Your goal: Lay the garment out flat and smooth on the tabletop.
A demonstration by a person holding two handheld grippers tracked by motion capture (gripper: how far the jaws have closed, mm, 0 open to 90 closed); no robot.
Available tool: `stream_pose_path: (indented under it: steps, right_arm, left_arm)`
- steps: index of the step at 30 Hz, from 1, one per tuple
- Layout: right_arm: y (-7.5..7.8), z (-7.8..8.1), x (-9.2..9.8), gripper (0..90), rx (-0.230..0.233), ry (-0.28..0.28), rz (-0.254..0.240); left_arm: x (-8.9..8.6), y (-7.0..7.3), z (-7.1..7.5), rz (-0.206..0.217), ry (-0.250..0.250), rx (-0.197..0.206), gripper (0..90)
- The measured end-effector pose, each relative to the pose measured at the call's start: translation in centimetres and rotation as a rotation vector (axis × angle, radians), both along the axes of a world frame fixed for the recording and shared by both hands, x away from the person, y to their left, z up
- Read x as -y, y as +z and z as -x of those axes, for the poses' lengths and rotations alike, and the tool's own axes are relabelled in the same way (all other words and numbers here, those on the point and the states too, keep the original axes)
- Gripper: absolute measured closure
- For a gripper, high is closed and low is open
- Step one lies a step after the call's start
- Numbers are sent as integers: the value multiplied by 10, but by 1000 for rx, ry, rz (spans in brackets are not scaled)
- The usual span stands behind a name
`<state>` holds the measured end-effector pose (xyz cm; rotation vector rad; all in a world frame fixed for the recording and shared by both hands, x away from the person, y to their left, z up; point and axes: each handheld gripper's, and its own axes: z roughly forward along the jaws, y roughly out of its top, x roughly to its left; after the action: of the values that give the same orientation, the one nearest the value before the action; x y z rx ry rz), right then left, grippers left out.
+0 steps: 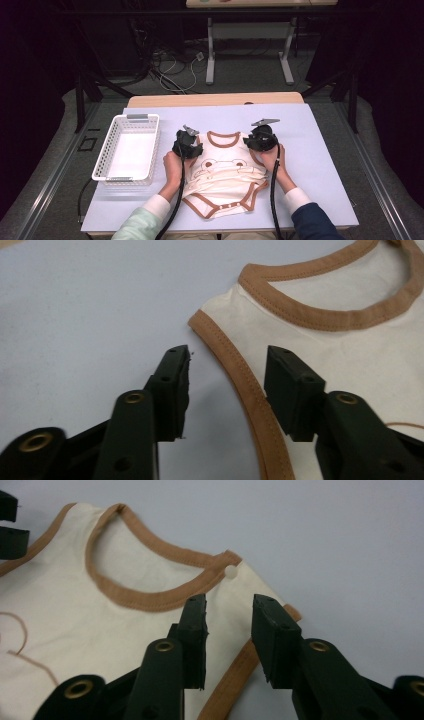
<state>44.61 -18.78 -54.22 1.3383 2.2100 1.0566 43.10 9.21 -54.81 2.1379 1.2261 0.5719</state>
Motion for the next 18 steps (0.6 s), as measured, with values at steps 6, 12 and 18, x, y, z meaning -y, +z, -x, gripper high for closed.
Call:
stream_pose_path:
  steps: [6, 12, 18]
  right_arm:
    - [-5, 18, 4, 530, -30, 54, 11]
    - [-10, 29, 10, 430, -46, 70, 20]
    - [-7, 46, 14, 492, -57, 82, 17]
  left_arm:
    - [-3, -1, 15, -2, -56, -26, 436]
    - [-7, -5, 30, 9, -106, -56, 417]
    - [-14, -7, 40, 9, -146, -49, 433]
